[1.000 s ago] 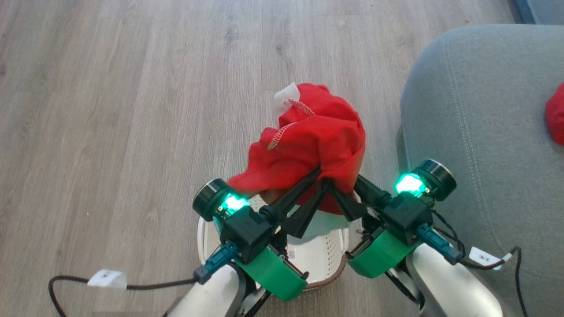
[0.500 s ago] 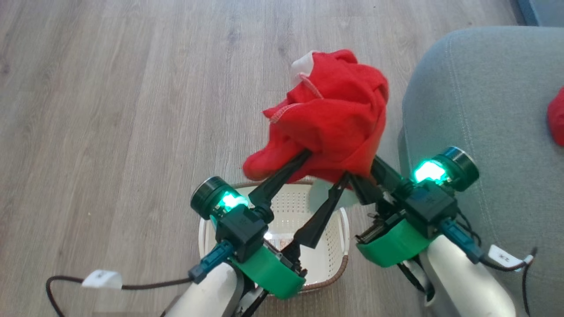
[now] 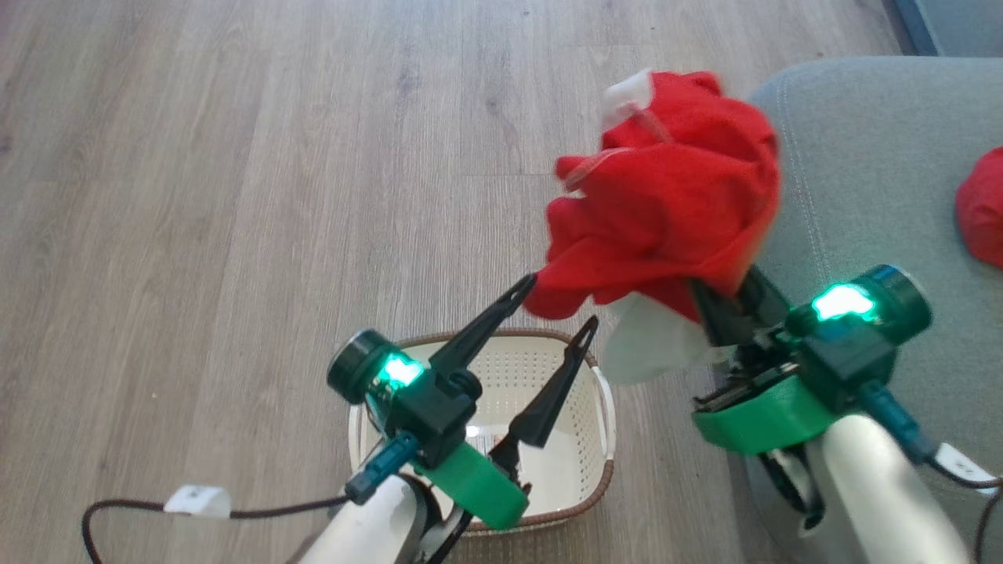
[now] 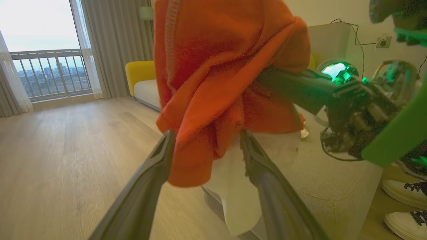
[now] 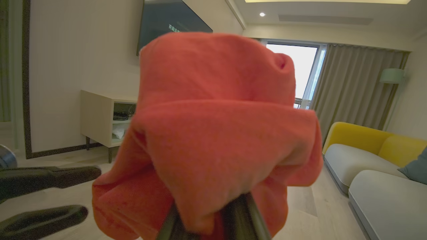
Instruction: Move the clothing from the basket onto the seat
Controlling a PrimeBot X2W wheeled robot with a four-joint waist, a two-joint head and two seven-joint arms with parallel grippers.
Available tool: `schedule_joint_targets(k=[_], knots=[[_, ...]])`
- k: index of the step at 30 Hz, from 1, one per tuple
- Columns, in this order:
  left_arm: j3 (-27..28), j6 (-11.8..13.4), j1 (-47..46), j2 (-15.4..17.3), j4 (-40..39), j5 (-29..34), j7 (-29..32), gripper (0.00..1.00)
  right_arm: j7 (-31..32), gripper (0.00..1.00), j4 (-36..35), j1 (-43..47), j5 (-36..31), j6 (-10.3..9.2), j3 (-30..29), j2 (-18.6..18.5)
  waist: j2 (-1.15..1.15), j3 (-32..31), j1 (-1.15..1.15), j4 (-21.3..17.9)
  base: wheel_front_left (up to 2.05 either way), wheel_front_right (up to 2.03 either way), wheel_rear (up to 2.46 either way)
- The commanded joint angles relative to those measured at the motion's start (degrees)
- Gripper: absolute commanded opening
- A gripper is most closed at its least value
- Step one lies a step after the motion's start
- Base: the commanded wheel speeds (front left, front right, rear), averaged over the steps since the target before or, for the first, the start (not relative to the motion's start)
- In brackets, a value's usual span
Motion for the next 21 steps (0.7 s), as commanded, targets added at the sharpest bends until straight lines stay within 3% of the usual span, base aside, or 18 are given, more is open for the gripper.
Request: schedule_joint_targets(k=[1,9,21], knots=[[2.5,-0.1,-0.3,0.0,-0.8,0.9,0.1,1.0,-0.4,0.0,-2.4,-0.3,-0.1,-0.01,-1.0,-0.1,0.0,0.0,0.0,-0.1,0.0,0.0,0.0],[3.6,-0.7,0.9,0.0,2.3,3.6,0.1,1.0,-0.4,0.0,-2.1,2.5,-0.7,-0.01,-7.5,-1.2,0.0,1.1,0.0,-1.1,0.0,0.0,0.0],[4.0,-1.3,1.6,0.0,6.8,5.3,0.1,1.0,-0.4,0.0,2.1,5.6,-0.8,-0.01,-15.3,0.8,0.0,2.7,0.0,-2.0,0.0,0.0,0.0]])
